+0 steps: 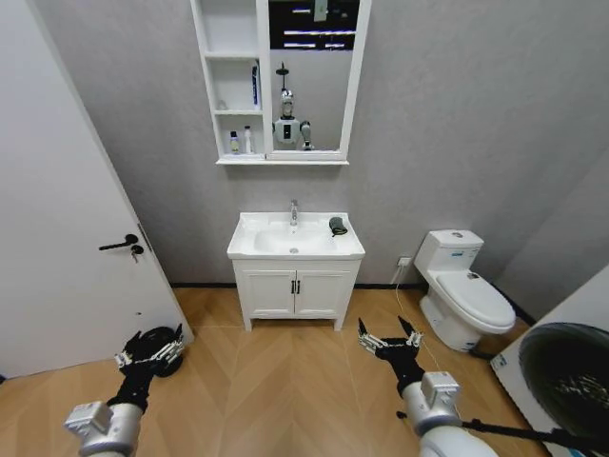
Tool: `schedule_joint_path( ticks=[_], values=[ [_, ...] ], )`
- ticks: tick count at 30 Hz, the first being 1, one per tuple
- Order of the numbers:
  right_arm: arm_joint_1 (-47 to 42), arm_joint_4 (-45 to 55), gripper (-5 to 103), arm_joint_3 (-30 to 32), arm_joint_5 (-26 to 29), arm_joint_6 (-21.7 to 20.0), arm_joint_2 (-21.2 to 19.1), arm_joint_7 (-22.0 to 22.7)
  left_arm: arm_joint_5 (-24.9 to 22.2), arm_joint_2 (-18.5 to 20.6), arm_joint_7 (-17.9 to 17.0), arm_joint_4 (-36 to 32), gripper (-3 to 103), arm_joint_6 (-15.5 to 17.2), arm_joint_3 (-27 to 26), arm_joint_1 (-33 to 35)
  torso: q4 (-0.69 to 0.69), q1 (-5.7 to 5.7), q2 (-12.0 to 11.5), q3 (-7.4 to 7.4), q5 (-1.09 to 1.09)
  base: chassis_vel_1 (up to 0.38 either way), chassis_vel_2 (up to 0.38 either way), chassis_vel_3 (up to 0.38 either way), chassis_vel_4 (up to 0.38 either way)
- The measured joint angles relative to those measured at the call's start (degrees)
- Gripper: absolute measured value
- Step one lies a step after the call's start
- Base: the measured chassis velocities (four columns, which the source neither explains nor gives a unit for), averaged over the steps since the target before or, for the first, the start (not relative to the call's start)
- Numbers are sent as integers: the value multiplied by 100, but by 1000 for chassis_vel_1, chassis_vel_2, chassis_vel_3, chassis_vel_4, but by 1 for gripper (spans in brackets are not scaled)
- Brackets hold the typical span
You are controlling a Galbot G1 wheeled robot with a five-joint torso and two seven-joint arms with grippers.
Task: Move facial cleanser and shampoo from washbasin to cabinet, then wipe washbasin with towel.
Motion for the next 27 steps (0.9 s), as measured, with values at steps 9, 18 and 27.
schedule_joint_path(
  ticks=[9, 18, 27],
  values=[
    [60, -9, 100, 34, 95, 2, 0, -94, 0, 0, 0, 0, 100, 0, 0, -1, 0, 1, 0, 0, 1, 0, 0, 0, 0],
    [35, 3, 100, 70, -12, -96, 8, -131, 0, 0, 0, 0, 100, 0, 0, 0, 0, 1, 0, 0, 0, 0, 0, 0, 0],
    [32, 7, 100, 73, -17, -100, 11, -128, 0, 0, 0, 0, 100, 0, 0, -1, -1, 1, 0, 0, 1, 0, 0, 0, 0]
  ],
)
